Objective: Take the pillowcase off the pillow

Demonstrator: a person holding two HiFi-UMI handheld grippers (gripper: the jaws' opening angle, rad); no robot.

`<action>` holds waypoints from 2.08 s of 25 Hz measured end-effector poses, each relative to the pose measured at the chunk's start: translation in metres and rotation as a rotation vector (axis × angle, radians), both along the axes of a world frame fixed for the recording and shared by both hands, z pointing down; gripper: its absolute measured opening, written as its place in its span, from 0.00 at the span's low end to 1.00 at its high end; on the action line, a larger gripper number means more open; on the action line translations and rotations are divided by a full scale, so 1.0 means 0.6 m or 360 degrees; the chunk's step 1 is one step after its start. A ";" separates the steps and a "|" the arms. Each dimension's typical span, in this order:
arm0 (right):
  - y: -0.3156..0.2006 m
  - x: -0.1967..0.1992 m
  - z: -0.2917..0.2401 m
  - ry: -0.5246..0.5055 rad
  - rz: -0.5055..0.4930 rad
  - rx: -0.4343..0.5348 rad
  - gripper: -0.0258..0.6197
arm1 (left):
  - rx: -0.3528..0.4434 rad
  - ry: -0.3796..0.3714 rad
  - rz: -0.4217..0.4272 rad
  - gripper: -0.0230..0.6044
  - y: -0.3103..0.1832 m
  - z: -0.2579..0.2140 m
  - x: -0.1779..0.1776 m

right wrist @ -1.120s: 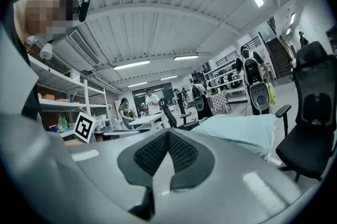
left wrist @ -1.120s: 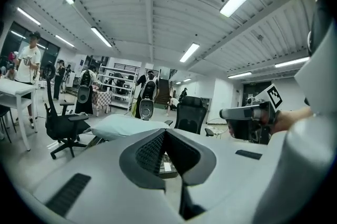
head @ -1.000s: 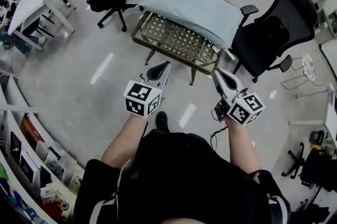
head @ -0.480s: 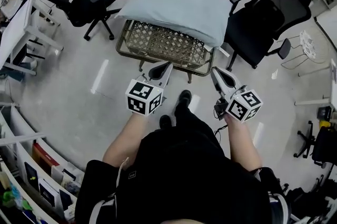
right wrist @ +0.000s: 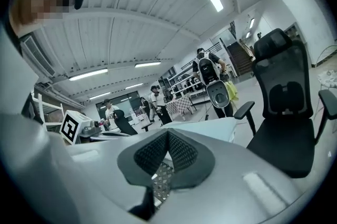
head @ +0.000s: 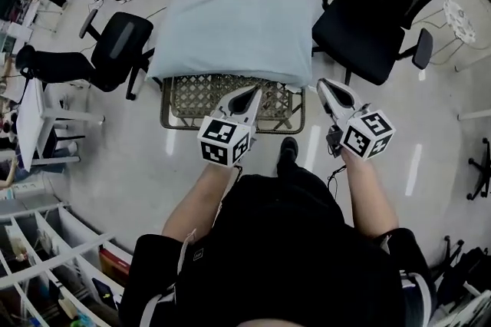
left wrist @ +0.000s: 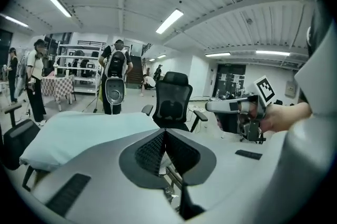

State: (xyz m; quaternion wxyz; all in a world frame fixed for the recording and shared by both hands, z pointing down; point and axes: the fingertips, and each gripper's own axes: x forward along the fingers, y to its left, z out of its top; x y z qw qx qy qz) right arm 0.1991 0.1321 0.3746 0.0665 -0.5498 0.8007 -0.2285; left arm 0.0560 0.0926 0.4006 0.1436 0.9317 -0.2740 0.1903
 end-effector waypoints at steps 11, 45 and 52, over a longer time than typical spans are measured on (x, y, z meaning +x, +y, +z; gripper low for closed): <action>-0.073 0.092 0.166 0.0106 0.0076 -0.0358 0.05 | -0.0154 -0.0129 0.0213 0.11 -0.083 0.107 0.131; -0.093 0.013 0.451 0.0424 -0.0504 -0.0879 0.30 | -0.0250 -0.0676 0.0254 0.07 -0.174 0.331 0.064; -0.131 0.021 0.431 0.0631 -0.0518 -0.0753 0.10 | -0.0196 -0.0704 0.0247 0.06 -0.183 0.314 0.050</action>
